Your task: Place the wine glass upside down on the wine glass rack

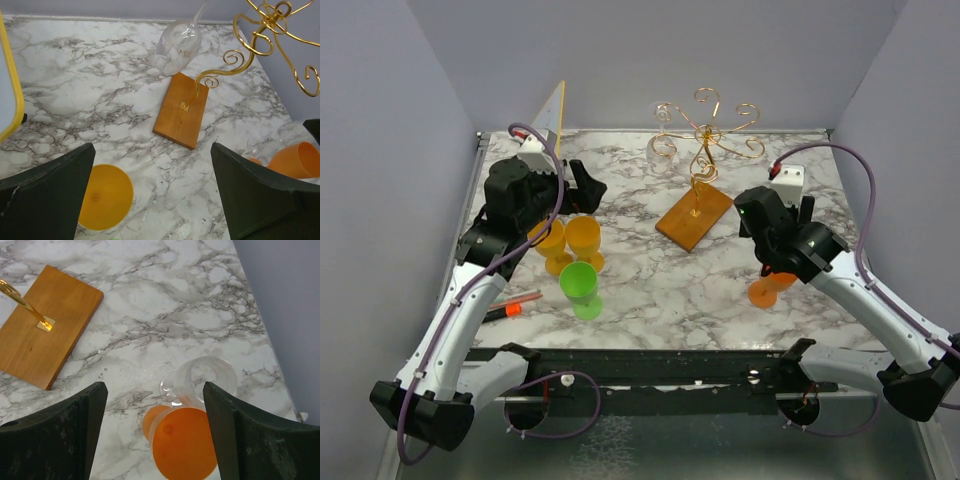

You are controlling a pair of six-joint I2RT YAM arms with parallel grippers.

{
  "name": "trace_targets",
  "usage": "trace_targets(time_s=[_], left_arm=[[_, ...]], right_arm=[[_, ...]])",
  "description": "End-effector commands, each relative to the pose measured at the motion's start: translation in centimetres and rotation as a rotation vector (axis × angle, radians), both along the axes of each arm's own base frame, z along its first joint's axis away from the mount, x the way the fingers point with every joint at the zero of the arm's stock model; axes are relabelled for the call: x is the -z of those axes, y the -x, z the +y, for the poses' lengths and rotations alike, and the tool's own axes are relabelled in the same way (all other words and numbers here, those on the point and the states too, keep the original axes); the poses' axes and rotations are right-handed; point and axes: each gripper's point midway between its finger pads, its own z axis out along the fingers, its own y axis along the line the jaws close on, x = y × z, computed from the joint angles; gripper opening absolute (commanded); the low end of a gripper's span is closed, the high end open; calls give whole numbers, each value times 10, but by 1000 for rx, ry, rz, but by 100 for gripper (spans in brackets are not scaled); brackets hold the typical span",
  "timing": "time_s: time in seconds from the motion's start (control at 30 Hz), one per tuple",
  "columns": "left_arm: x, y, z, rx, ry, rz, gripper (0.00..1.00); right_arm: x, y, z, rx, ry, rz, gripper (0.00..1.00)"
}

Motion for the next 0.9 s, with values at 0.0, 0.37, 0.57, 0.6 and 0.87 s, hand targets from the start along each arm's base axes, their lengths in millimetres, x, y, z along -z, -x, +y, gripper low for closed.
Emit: trace_targets(time_s=[0.0,0.37,0.57,0.6,0.87], left_arm=[[8,7,-13,71,44,37,99],[28,31,-26,141,123,94,98],[29,43,-32,170,130,84,99],[30,45,-32,176,129,82,99],[26,58,-38,249,127,47,99]], right_arm=[[21,15,0,14,-88,66,80],[75,57,7,126,-344,196,59],[90,58,8,143,-305,250,56],[92,56,11,139,-306,261,54],[97,51,20,119,-336,251,21]])
